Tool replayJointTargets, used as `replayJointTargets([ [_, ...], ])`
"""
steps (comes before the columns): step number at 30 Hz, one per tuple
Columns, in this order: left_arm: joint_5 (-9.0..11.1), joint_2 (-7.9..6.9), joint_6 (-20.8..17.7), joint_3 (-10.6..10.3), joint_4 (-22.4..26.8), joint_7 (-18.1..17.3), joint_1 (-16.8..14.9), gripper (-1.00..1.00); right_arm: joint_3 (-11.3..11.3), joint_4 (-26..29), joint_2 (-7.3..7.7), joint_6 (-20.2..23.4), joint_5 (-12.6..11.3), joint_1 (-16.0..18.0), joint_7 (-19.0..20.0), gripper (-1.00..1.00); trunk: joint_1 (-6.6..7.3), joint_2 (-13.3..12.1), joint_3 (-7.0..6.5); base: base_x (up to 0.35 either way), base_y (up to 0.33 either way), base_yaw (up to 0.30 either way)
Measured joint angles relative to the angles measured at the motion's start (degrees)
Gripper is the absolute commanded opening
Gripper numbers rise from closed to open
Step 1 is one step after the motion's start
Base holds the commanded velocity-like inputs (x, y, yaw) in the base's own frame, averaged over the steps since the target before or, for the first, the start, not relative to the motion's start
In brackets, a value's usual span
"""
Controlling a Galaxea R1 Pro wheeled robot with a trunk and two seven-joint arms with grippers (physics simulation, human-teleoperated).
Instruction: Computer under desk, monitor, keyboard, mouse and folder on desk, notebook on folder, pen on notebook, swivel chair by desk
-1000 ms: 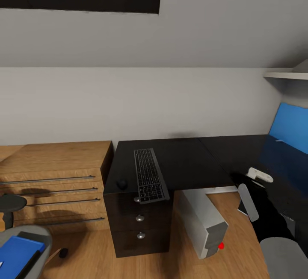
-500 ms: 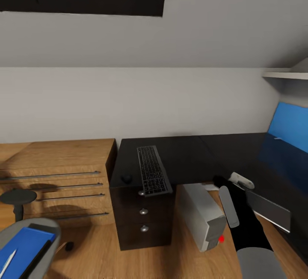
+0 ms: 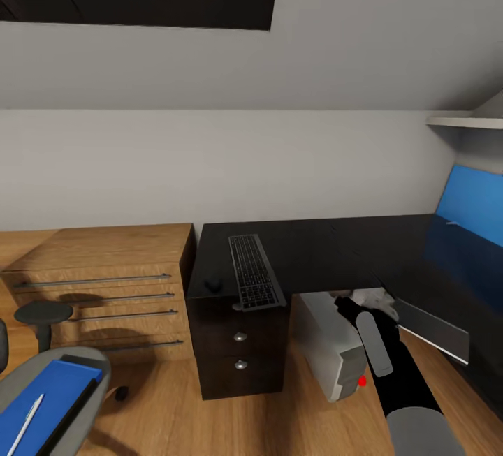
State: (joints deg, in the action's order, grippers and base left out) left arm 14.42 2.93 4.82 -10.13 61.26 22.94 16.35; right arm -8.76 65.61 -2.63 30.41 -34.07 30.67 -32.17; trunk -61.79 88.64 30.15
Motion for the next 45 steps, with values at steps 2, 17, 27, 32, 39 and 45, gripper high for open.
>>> replayJointTargets([
  [2,0.0,0.0,0.0,0.0,0.1,0.1,0.0,1.0,0.0,-0.4,0.01,0.0,-0.3,-0.5,2.6,1.0,-0.44,0.8,0.36,-0.002,0.001,0.0],
  [17,0.0,0.17,-0.1,0.0,0.1,0.5,0.0,1.0,-0.3,-2.5,0.12,-6.7,-0.7,-5.2,24.7,1.0,-3.74,6.8,3.05,0.0,0.0,0.0],
  [27,0.0,0.18,-0.1,0.0,0.1,0.5,0.0,1.0,-0.2,-7.4,-0.15,-19.1,-0.9,-5.8,27.0,1.0,-5.93,10.8,4.85,0.0,0.0,0.0],
  [32,0.0,0.18,-0.1,0.0,0.1,0.6,0.0,1.0,-0.1,-9.6,-0.54,-25.1,-1.2,-5.9,27.2,1.0,-7.03,12.8,5.75,0.0,0.0,0.0],
  [39,0.0,0.18,-0.1,0.0,0.1,0.6,0.0,1.0,-0.2,-14.6,-3.56,-42.6,-6.7,-5.9,27.0,1.0,-8.57,15.6,7.01,0.0,0.0,0.0],
  [45,0.0,0.18,-0.1,0.0,0.1,0.6,0.0,1.0,-0.4,-15.7,-4.22,-49.1,-20.1,-5.9,27.0,1.0,-9.89,18.1,8.08,0.0,0.0,0.0],
])
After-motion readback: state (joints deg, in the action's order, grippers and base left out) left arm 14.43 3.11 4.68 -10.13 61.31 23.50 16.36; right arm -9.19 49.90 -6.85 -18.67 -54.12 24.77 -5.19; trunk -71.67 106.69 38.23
